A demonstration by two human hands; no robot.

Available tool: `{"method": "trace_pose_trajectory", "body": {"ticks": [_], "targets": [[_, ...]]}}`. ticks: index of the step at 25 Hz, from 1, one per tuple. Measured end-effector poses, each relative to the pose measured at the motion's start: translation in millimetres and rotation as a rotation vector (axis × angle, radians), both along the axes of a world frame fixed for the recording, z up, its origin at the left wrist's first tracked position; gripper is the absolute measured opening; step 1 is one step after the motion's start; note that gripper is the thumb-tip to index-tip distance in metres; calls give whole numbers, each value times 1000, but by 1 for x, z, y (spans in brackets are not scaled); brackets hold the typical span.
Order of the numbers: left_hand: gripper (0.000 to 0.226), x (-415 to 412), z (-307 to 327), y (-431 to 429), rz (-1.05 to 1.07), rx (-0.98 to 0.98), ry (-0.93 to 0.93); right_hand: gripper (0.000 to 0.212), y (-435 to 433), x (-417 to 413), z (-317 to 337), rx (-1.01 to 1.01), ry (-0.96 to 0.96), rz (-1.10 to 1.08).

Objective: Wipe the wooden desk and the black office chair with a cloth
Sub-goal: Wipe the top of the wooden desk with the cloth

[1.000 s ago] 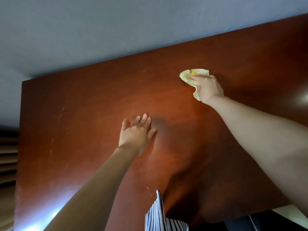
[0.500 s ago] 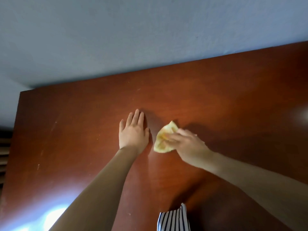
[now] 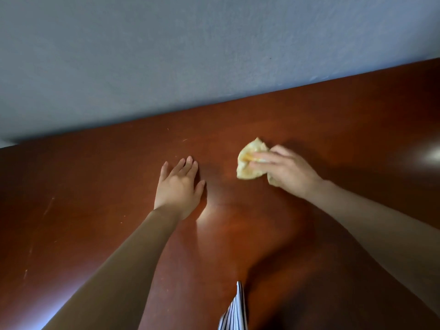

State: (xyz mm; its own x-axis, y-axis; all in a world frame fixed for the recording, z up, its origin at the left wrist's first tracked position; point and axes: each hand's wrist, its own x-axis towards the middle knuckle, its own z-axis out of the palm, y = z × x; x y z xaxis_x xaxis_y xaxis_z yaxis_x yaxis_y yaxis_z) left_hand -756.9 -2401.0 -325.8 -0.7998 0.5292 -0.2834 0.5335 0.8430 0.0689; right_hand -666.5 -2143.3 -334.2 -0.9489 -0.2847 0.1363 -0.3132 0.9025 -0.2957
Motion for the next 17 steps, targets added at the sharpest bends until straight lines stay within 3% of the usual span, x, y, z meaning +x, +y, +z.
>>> {"method": "trace_pose_trajectory", "body": {"ticks": [5,11,14,17], "targets": [[53,-7,1,-2,-51,-15,19,53,42,-41,-6,-21,-62,-602],[54,-6,-3,-5,-18,41,0,42,64,-102,-4,-44,-163,-997],[55,-5,-3,-4,-10,51,-2,49,47,-118,-3,-90,-184,-961],[55,-2,-3,-3,15,73,0,55,2,-128,0,-101,-155,-664]]}}
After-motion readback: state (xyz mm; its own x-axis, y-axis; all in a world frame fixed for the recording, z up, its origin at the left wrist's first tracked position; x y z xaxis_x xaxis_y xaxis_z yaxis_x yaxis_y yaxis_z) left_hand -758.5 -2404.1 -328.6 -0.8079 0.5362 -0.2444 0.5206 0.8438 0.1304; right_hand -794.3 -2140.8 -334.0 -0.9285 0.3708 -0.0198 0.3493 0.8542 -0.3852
